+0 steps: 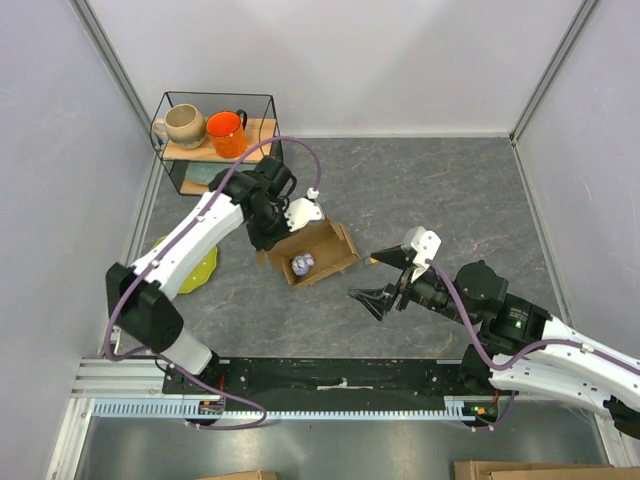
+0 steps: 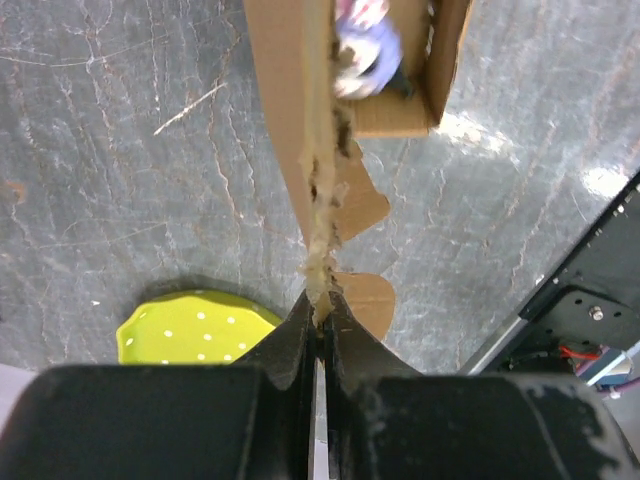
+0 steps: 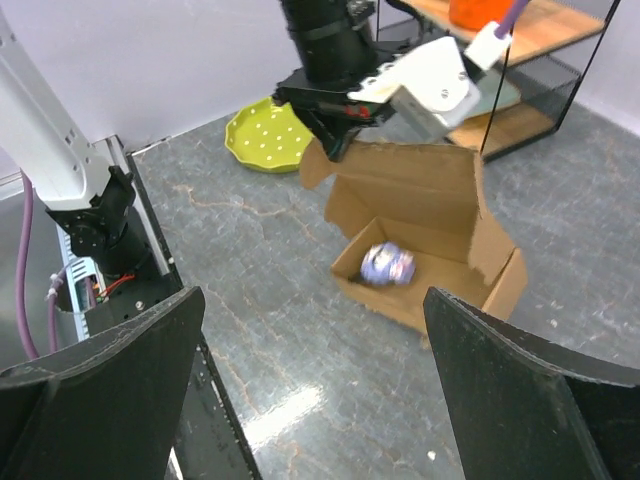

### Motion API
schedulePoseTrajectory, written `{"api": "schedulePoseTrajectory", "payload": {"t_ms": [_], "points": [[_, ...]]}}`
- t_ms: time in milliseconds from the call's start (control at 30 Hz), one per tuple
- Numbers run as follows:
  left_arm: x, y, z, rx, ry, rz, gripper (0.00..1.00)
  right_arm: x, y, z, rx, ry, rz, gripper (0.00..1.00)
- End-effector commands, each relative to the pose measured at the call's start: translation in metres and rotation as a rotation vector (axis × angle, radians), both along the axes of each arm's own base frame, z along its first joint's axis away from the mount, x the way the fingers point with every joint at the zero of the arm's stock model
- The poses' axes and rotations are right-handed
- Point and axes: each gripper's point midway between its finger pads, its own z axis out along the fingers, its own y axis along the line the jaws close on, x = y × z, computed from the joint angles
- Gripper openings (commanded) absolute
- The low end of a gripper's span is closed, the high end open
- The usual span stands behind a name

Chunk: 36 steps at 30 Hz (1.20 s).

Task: Unpack the express box
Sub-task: Open the express box, then place the express box at the center of the board.

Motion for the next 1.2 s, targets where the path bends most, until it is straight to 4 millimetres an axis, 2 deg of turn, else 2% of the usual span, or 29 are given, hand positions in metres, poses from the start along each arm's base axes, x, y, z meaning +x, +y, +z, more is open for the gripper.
{"api": "schedulePoseTrajectory", "payload": {"t_ms": [0,133,200,233,333,367,433,533,633,667,867,900,1167], "points": [[0.02,-0.012,-0.016,0.039,-0.029,0.076,0.02,-0.006,0.004,-0.034,-0.02,0.094,0.012,0.98],[0.012,-0.019,-0.026,0.083,0.067,0.057,0.02,-0.008,0.019,-0.055,-0.023,0.139,0.05,0.98],[0.013,-0.025,-0.021,0.074,0.087,0.058,0.02,-0.004,0.028,-0.065,-0.043,0.142,0.054,0.98],[0.005,-0.025,-0.024,0.09,0.145,0.053,0.02,-0.003,0.031,-0.069,-0.055,0.141,0.056,0.98],[0.001,-0.032,-0.012,0.067,0.19,0.046,0.02,0.009,0.042,-0.08,-0.081,0.127,0.025,0.98],[-0.007,-0.029,-0.012,0.091,0.245,0.042,0.02,0.011,0.045,-0.082,-0.081,0.122,0.019,0.98],[-0.007,-0.036,0.0,0.061,0.256,0.036,0.02,0.015,0.054,-0.089,-0.076,0.101,0.017,0.98],[-0.009,-0.036,0.003,0.073,0.24,0.018,0.02,0.02,0.065,-0.102,-0.088,0.075,0.007,0.98],[-0.013,-0.031,-0.002,0.115,0.237,-0.006,0.05,0.031,0.067,-0.115,-0.101,0.058,-0.054,0.98],[-0.015,-0.03,-0.005,0.124,0.242,-0.012,0.07,0.04,0.061,-0.122,-0.112,0.055,-0.116,0.98],[-0.037,-0.009,-0.032,0.289,0.29,-0.081,0.15,0.065,0.054,-0.129,-0.113,0.033,-0.261,0.98],[-0.04,-0.006,-0.034,0.304,0.298,-0.085,0.16,0.069,0.055,-0.14,-0.146,0.041,-0.282,0.98],[-0.035,0.0,-0.022,0.307,0.238,-0.095,0.31,0.093,0.06,-0.173,-0.176,0.1,-0.35,0.98]]}}
